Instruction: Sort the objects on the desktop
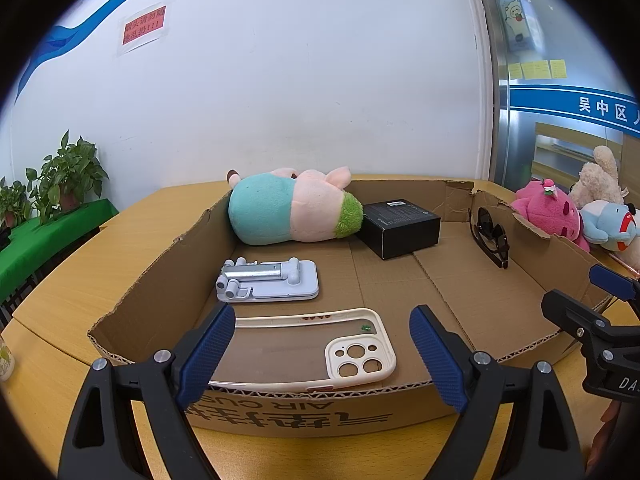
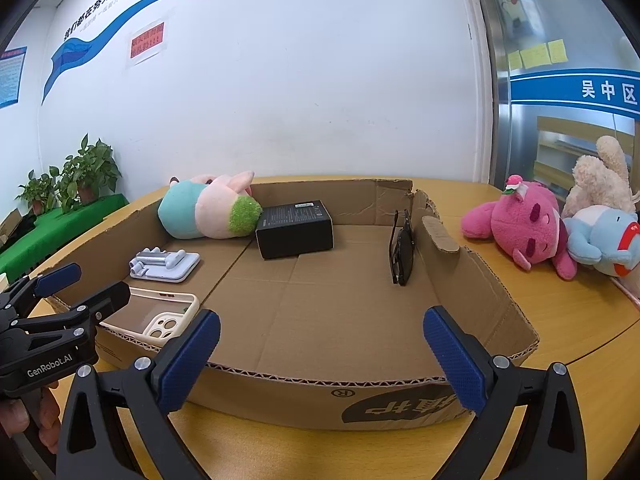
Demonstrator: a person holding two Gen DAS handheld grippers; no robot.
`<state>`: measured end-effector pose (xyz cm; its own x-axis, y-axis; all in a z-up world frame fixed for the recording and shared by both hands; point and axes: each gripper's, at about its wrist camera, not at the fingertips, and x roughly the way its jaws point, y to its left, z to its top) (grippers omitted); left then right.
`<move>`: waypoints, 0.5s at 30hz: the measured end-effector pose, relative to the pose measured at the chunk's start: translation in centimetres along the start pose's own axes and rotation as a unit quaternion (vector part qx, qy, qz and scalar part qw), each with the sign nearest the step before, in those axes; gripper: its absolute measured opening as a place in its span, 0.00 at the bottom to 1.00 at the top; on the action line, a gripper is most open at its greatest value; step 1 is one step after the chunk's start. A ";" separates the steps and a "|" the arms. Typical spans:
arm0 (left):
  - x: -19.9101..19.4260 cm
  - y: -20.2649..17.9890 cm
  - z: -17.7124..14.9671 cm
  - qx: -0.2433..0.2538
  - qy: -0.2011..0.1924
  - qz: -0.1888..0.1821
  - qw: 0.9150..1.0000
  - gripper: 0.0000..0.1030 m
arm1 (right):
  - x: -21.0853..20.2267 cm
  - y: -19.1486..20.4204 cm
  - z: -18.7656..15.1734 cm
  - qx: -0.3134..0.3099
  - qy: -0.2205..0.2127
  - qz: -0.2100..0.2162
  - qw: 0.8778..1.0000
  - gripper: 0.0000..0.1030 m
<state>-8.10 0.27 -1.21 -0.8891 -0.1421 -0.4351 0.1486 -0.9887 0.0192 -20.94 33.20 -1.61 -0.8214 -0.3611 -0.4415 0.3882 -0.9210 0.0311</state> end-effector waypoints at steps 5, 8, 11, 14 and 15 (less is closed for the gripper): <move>0.0 0.0 0.0 -0.001 0.000 0.000 1.000 0.86 | 0.1 0.0 0.0 -0.001 0.002 0.000 1.000 1.00; 0.0 0.0 0.0 -0.001 0.000 0.001 1.000 0.86 | 0.1 0.0 0.0 -0.002 0.001 -0.001 1.000 1.00; -0.1 0.0 0.0 -0.001 0.000 0.000 1.000 0.86 | 0.1 0.0 0.0 -0.002 0.001 -0.001 1.000 1.00; 0.0 0.0 0.0 -0.001 0.000 0.001 1.000 0.86 | 0.1 0.0 0.0 -0.002 0.001 -0.001 1.000 1.00; -0.1 0.0 0.0 -0.001 0.000 0.001 1.000 0.86 | 0.1 0.0 0.0 -0.002 0.001 -0.001 1.000 1.00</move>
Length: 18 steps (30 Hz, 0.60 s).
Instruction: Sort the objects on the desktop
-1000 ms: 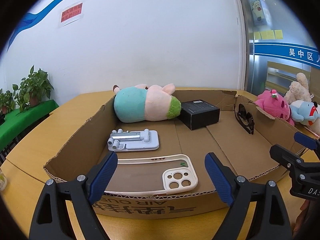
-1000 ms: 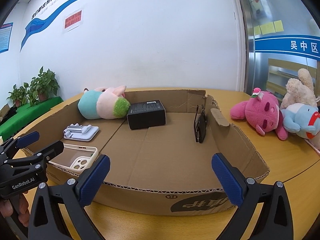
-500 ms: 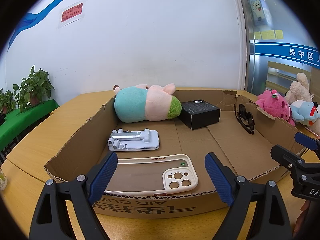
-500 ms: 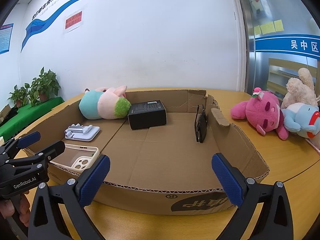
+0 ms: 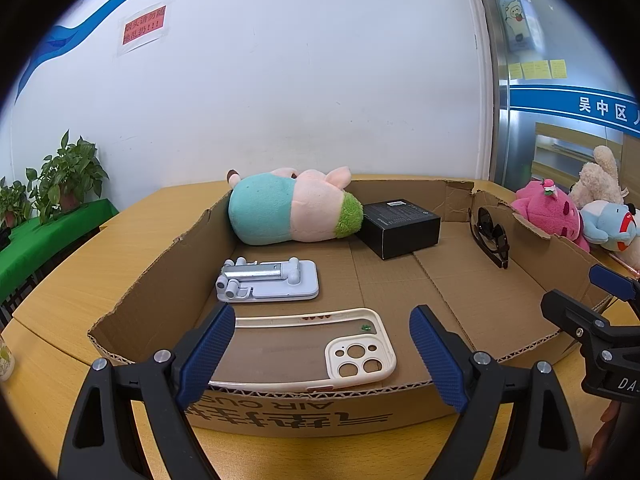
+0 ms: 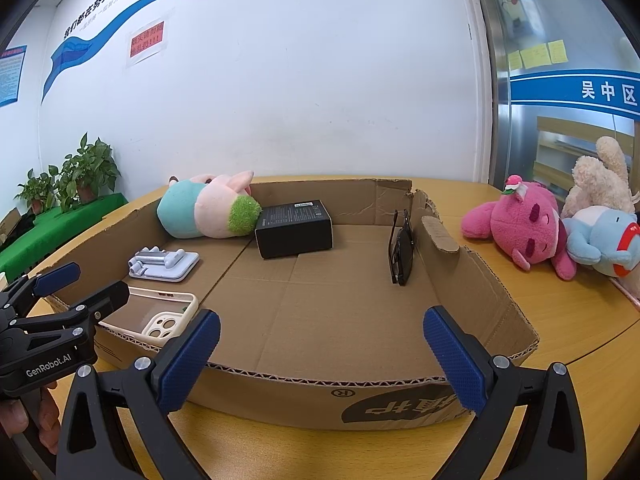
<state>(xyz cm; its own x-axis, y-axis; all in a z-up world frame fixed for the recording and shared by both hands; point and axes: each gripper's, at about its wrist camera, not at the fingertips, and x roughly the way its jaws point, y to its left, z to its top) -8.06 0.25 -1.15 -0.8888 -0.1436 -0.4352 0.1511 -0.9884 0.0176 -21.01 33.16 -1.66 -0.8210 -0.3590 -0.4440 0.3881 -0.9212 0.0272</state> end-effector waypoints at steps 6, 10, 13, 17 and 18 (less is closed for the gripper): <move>0.0 0.0 0.0 0.001 0.000 0.000 1.000 0.87 | 0.0 -0.1 0.1 0.000 0.000 -0.001 1.000 1.00; 0.0 0.0 0.0 0.001 0.000 0.000 1.000 0.87 | 0.0 -0.1 0.1 0.000 0.000 -0.001 1.000 1.00; 0.0 0.0 0.0 0.001 0.000 0.000 1.000 0.87 | 0.1 -0.1 0.1 0.000 0.000 -0.001 1.000 1.00; 0.1 0.0 -0.1 0.001 0.000 -0.001 1.000 0.87 | 0.1 -0.2 0.1 0.000 0.000 -0.001 1.000 1.00; 0.0 0.0 0.0 0.001 0.000 -0.001 1.000 0.87 | 0.0 -0.1 0.1 0.000 0.000 -0.001 1.000 1.00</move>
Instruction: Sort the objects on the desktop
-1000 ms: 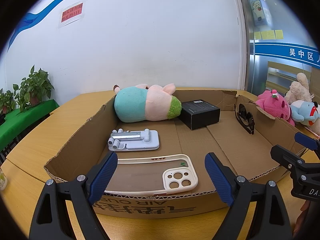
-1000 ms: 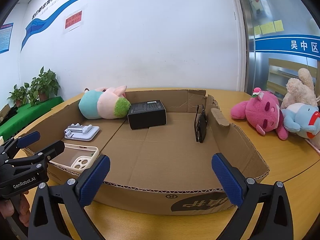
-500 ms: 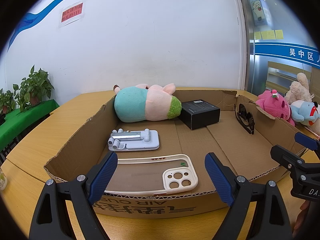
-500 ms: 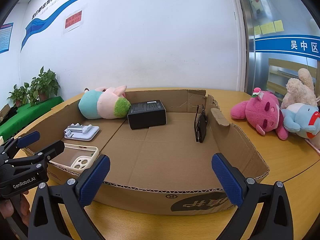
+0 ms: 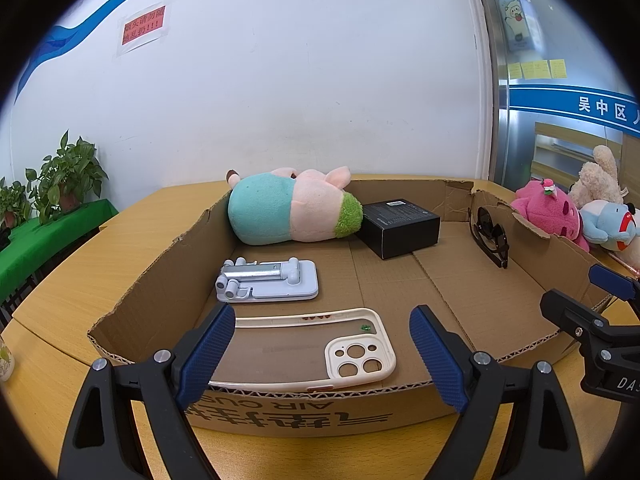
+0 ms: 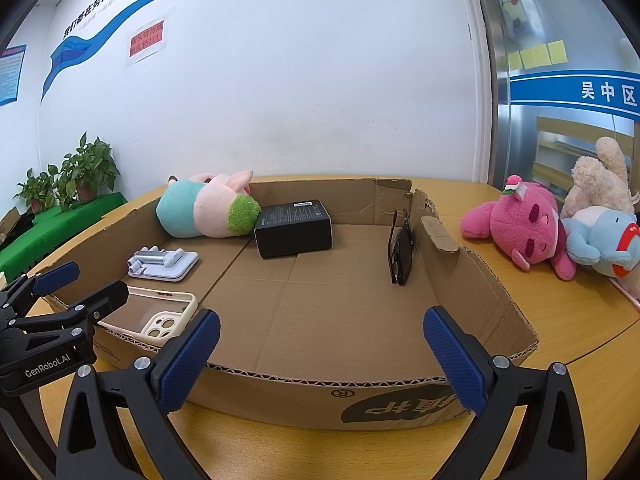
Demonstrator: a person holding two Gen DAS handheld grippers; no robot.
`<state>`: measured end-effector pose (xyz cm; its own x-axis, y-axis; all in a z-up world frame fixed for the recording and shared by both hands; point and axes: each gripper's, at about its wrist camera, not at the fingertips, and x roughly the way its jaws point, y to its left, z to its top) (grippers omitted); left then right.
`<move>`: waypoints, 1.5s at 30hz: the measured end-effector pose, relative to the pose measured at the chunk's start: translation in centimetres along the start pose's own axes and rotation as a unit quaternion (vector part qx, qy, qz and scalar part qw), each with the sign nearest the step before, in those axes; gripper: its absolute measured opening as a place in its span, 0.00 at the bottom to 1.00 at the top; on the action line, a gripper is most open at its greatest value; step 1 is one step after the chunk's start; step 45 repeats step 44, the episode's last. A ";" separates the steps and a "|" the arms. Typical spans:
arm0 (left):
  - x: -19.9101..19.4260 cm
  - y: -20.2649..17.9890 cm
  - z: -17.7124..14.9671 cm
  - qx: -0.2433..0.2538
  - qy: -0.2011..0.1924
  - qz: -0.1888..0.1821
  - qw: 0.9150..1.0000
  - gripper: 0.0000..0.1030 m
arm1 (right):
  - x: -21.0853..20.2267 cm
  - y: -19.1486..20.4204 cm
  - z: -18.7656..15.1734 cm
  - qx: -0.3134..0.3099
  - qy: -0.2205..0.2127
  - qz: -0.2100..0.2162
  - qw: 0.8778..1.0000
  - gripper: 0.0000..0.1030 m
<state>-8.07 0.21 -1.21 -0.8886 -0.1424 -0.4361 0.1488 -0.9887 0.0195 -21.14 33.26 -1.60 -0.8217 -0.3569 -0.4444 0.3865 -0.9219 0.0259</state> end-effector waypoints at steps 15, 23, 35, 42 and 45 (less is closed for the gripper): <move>0.0 0.0 0.0 0.001 0.000 0.000 1.000 0.87 | 0.0 0.0 0.0 0.000 0.000 0.000 1.000 1.00; 0.0 0.0 0.0 0.001 0.000 0.000 1.000 0.87 | 0.0 0.0 0.0 0.000 0.000 0.000 1.000 1.00; -0.1 0.0 -0.1 0.002 0.000 0.002 1.000 0.87 | 0.0 0.0 0.0 0.000 0.000 0.000 1.000 1.00; -0.1 -0.1 0.0 0.000 0.001 0.005 1.000 0.87 | 0.1 -0.1 0.0 0.000 0.000 0.000 1.000 1.00; -0.1 -0.1 0.0 0.000 0.001 0.007 1.000 0.87 | 0.0 0.0 0.0 0.000 0.000 0.000 1.000 1.00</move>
